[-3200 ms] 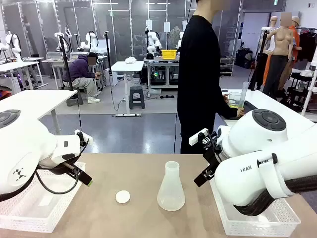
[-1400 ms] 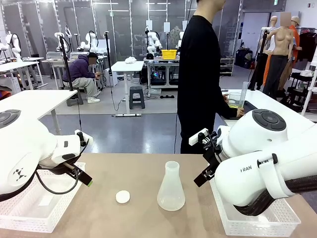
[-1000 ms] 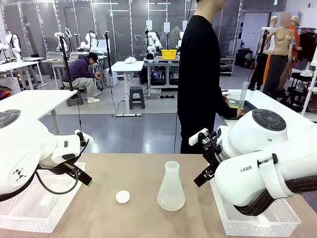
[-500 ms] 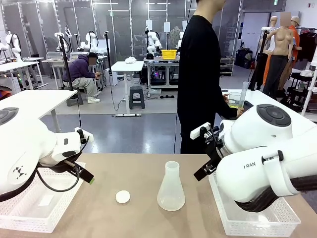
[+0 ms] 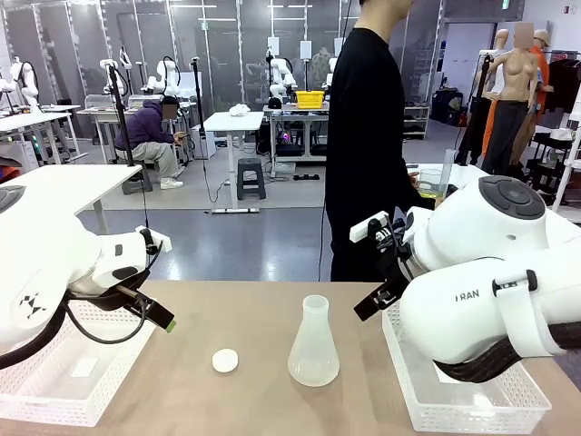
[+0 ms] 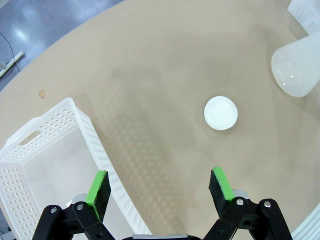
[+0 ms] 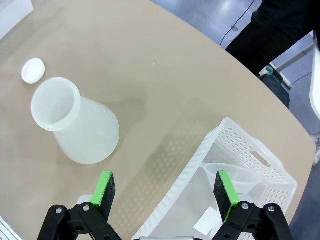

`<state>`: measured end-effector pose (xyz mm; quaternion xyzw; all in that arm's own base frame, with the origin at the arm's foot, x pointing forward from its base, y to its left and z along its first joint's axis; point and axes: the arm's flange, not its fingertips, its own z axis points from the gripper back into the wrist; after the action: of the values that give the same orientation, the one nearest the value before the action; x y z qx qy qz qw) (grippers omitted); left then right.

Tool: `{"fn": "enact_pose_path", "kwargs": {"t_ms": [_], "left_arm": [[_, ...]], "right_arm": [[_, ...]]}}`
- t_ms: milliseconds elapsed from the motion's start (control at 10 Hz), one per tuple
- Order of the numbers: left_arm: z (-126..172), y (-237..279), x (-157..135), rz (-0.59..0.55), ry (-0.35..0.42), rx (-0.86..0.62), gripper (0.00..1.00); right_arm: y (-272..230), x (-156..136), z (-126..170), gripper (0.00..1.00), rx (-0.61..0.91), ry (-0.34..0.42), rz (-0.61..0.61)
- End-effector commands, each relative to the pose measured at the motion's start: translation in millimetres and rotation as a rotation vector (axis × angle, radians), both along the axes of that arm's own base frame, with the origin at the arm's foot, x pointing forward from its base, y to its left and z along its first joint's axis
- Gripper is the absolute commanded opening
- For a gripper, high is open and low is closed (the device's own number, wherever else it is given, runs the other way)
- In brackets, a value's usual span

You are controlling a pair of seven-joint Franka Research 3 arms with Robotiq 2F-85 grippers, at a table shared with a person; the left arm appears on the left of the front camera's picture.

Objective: Prepare the solutions needed for the experiment.
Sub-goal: Pick up the Plastic Funnel and insert it into the Big flask.

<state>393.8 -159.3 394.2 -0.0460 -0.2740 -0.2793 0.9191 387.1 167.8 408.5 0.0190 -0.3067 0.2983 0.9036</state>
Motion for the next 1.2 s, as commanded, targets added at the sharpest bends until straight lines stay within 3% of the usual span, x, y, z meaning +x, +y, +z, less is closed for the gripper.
{"fn": "enact_pose_path", "kwargs": {"t_ms": [0,100,300,500,600,900,1000,1100], "left_arm": [[-3,0,1,0.001,-0.015,0.009,1.00],[0,0,0,0.000,0.000,0.000,1.00],[21,14,6,-0.033,0.069,-0.325,1.00],[33,19,10,0.005,0.132,-0.402,1.00],[24,-5,-5,0.006,0.059,-0.265,1.00],[24,-5,-5,0.006,0.059,-0.265,1.00],[26,-1,-3,-0.005,0.086,-0.314,1.00],[26,5,15,-0.028,0.115,-0.452,1.00]], "right_arm": [[0,-1,5,1.00,0.005,-0.010,-0.001],[-9,19,4,1.00,0.093,-0.015,-0.116],[-24,25,16,1.00,0.366,-0.001,-0.118],[-28,27,28,1.00,0.516,0.041,-0.091],[-10,17,24,1.00,0.317,0.038,-0.155],[-10,17,24,1.00,0.317,0.038,-0.155],[-11,19,24,1.00,0.370,0.059,-0.147],[-18,33,20,1.00,0.488,0.117,-0.109]]}}
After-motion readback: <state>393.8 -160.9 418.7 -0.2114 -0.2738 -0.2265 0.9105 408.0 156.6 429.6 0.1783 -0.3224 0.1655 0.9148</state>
